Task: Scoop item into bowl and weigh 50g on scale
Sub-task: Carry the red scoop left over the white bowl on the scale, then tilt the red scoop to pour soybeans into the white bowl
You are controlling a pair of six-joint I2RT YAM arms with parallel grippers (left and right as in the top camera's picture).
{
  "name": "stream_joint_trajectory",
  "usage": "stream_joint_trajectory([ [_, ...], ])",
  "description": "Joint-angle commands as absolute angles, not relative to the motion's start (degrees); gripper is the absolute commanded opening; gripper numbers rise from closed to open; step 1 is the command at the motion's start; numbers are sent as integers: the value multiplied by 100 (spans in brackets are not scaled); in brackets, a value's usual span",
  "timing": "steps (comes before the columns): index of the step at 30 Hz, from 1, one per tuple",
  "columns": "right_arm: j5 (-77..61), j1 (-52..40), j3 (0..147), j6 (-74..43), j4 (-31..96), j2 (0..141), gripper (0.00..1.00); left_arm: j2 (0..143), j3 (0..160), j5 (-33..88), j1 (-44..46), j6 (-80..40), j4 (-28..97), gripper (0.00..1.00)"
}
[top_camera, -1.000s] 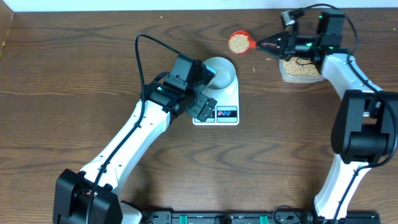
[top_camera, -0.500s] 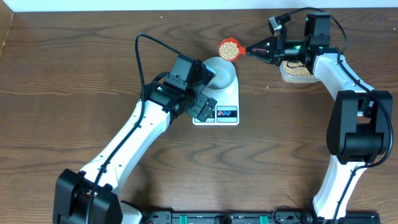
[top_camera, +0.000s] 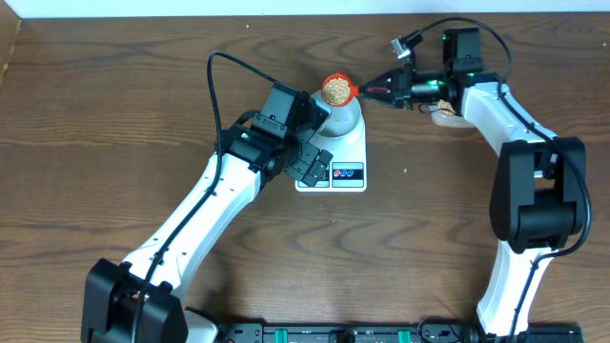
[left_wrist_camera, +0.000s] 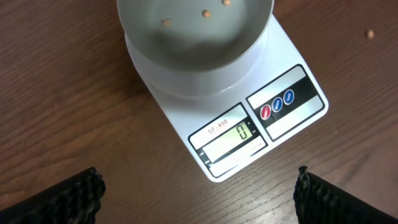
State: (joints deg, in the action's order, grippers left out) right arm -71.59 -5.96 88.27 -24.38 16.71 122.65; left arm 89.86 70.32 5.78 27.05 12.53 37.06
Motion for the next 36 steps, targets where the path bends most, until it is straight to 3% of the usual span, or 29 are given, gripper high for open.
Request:
stream_joint_trajectory([
  [1,-6879,-725,8844,-2058,1800,12217,2,8895,7052,532,2692,1345,3708,100],
  [11,-5426,-854,8844,-1011,2862,11384,1,8892,7052,532,2692,1345,3708,100],
  [36,-3752,-1594,8855,-410,3271,11054,1,8895,7052,532,2692,1345,3708,100],
])
